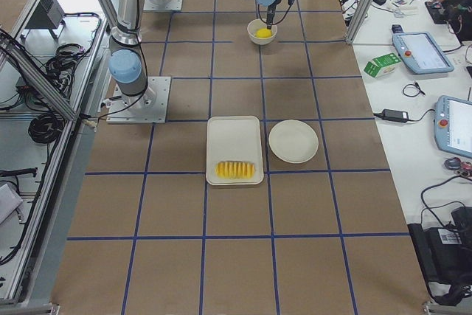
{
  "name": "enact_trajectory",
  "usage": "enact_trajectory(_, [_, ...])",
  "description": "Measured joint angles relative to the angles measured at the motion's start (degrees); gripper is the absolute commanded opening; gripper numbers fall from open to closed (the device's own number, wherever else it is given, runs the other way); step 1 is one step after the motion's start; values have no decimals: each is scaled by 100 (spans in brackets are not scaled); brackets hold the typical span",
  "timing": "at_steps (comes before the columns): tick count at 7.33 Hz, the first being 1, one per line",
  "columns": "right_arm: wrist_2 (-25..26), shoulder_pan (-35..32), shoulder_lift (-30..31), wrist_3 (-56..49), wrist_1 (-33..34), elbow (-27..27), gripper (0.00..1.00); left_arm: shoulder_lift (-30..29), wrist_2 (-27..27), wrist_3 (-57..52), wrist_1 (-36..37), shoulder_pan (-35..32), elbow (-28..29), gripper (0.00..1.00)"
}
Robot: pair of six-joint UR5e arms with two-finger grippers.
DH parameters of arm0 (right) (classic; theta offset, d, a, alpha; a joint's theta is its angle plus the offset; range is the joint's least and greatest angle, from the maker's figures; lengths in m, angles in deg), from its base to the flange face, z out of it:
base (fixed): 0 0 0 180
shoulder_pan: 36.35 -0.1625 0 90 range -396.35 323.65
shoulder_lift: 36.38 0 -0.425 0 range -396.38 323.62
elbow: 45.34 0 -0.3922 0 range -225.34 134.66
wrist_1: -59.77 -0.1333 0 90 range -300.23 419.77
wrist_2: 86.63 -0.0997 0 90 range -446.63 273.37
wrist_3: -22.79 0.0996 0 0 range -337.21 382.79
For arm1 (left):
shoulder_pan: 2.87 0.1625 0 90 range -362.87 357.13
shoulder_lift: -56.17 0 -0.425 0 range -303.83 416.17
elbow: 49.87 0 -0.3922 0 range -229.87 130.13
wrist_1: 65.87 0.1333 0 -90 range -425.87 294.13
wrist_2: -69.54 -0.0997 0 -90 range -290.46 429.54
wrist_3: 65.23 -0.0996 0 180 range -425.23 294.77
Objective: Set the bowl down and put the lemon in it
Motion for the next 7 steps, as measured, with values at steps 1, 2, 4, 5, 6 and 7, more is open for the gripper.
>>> enact_trajectory(1, [-1,399,393,-170,-467,-3,100,4,-3,0,0,0,0,100])
enact_trajectory(2, [-10,744,735,-605,-813,-28,100,8,-2,0,0,-4,4,100])
enact_trajectory(4, [15,1203,1339,-1579,-1440,-117,100,10,7,39,-17,-42,12,100])
enact_trajectory(5, [21,1403,1594,-1792,-1794,-144,100,13,8,78,-31,-55,17,100])
enact_trajectory(6, [15,1520,1779,-1877,-2002,-157,100,14,14,96,-36,-58,25,100])
enact_trajectory(7, [11,1560,1868,-1901,-2085,-161,100,15,16,104,-41,-61,28,100])
